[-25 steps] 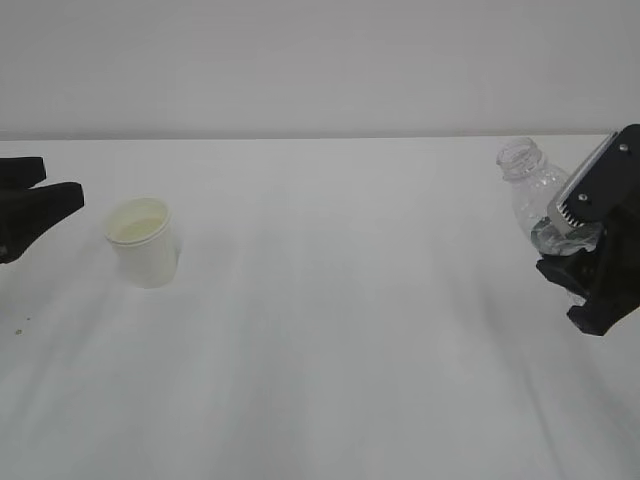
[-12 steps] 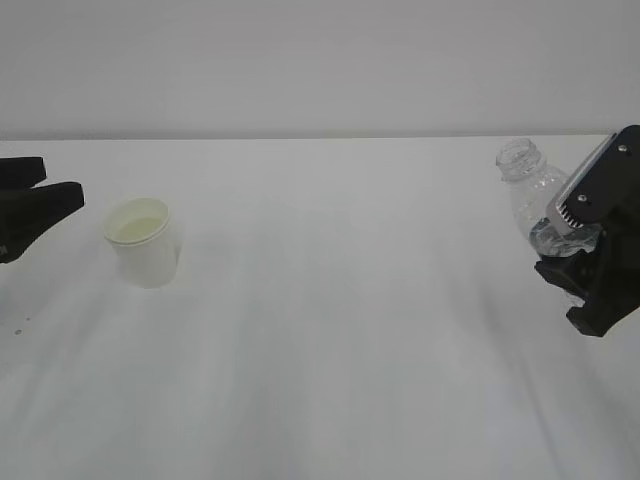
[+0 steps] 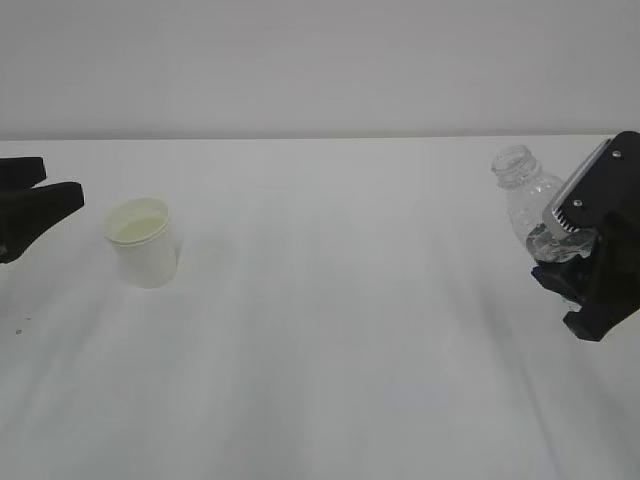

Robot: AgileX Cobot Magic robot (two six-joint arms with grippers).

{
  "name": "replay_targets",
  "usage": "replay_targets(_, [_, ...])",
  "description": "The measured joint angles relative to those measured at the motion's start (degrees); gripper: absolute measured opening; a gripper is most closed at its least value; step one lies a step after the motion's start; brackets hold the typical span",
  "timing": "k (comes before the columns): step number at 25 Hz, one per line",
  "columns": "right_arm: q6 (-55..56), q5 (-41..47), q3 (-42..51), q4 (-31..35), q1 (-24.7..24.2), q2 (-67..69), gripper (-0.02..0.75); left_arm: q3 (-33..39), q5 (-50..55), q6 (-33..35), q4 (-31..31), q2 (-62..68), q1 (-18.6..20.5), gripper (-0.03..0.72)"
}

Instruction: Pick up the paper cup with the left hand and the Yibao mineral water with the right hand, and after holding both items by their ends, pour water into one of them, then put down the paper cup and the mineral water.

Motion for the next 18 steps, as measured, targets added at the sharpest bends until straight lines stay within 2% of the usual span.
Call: replay_targets(18, [0.00,-0.14,-0.19,0.00,0.00,0.00,0.427,0.00,0.00,0.03,0.00,0.00,0.00,0.539])
